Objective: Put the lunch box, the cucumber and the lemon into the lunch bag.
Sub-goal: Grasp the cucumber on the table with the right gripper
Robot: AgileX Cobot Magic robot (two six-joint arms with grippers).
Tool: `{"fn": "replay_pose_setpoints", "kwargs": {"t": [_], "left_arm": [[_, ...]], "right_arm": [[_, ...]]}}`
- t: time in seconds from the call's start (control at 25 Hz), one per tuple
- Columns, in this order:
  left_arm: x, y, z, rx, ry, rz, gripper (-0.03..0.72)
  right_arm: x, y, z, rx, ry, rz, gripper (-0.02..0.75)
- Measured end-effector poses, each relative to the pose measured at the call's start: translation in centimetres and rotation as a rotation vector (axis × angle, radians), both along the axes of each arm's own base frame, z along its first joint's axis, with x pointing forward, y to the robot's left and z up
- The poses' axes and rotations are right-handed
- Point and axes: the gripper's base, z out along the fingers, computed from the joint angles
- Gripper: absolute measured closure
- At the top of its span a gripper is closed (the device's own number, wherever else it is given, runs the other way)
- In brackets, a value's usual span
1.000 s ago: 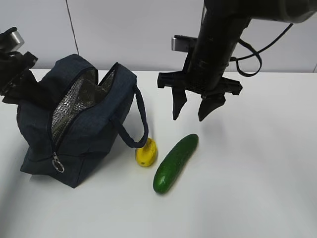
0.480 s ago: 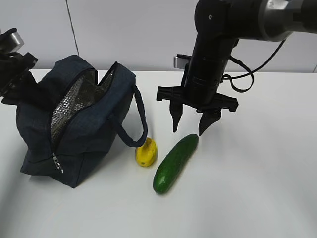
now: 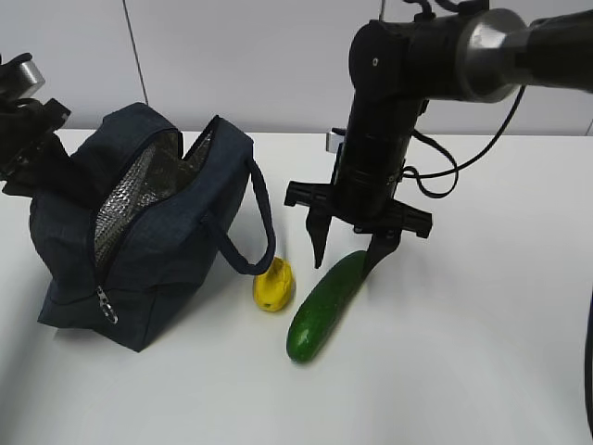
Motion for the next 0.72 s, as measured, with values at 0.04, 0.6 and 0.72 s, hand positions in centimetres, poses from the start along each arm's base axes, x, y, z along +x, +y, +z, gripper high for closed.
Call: {"fn": "replay_pose_setpoints", "kwargs": {"t": [0.04,0.6,0.72], "left_arm": [[0.0,0.0,0.0,0.000,0.000,0.000,0.697],[0.0,0.1,0.0,0.015,0.000,-0.005,0.697],[0.0,0.1,0.0,0.015,0.001,-0.005,0.697]], "right_arm": [[0.0,0.2,-0.4,0.002,0.012,0.001,0.295],[0.0,0.8,-4.0,-0.031,0.084,-0.002,0.295],[0.1,0.9,-4.6,-0.031,0.097,-0.005,0.295]]}}
